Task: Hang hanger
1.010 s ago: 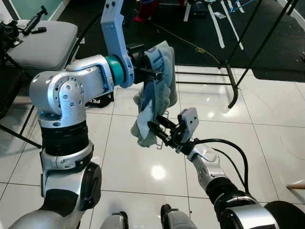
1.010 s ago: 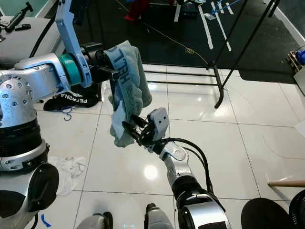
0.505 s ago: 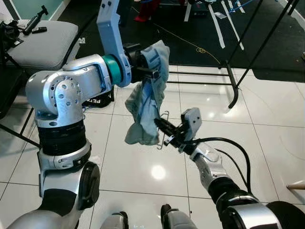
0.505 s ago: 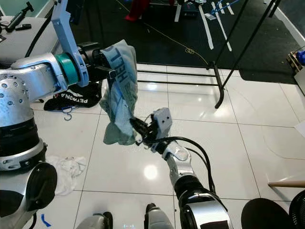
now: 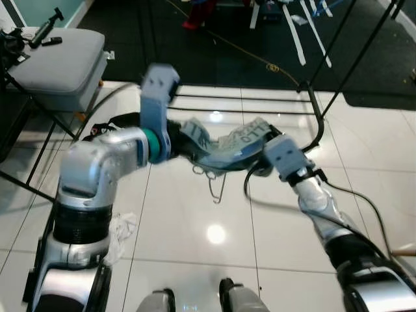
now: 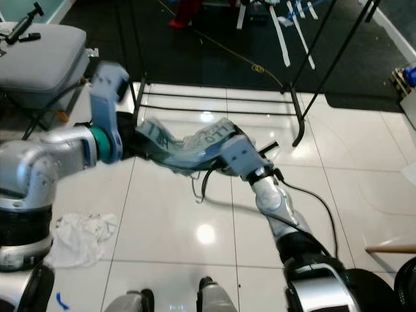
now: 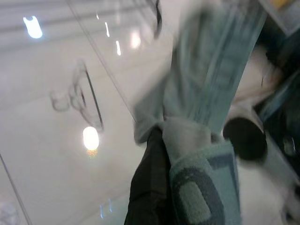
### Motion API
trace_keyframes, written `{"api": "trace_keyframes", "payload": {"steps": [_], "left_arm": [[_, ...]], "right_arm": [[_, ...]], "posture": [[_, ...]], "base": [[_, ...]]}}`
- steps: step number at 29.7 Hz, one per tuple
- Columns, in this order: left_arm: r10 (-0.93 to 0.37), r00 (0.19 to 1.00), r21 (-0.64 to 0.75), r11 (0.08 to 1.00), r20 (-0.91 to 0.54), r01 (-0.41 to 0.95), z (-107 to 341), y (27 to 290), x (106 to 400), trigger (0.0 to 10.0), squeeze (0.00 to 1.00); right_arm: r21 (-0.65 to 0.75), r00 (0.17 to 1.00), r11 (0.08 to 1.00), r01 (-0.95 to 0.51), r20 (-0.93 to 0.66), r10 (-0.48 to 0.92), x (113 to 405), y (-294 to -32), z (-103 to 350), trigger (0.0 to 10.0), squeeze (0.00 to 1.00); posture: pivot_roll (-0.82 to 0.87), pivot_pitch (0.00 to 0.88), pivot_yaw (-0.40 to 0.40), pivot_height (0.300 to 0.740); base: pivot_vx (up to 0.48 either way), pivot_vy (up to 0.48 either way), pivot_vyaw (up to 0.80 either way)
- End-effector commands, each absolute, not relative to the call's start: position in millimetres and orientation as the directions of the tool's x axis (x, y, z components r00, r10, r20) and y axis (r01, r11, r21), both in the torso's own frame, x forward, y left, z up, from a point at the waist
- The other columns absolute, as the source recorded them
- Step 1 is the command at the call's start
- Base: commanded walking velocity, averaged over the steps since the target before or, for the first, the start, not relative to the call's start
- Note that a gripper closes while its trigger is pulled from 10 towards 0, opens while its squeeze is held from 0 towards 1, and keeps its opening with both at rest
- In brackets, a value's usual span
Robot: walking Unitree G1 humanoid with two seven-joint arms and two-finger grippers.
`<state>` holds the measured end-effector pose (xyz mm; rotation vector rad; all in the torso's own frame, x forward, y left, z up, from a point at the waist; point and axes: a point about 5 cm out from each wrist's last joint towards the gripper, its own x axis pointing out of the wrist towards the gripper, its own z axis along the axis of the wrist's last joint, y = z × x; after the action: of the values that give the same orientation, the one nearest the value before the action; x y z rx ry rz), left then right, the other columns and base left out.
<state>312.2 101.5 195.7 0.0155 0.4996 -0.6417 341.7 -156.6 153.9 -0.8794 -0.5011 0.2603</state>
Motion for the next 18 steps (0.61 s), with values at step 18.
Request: {"api": "trace_keyframes", "payload": {"steps": [18], "left_arm": [[-0.501, 0.608, -0.075, 0.805, -0.615, 0.588, 141, 113, 302, 0.0, 0.0]], "right_arm": [[-0.805, 0.911, 0.444, -0.393, -0.407, 0.07, 324, -227, 48, 0.0, 0.0]], "posture": [[0.0, 0.141, 0.028, 0.74]], "base": [[0.0, 0.0, 0.0]]}}
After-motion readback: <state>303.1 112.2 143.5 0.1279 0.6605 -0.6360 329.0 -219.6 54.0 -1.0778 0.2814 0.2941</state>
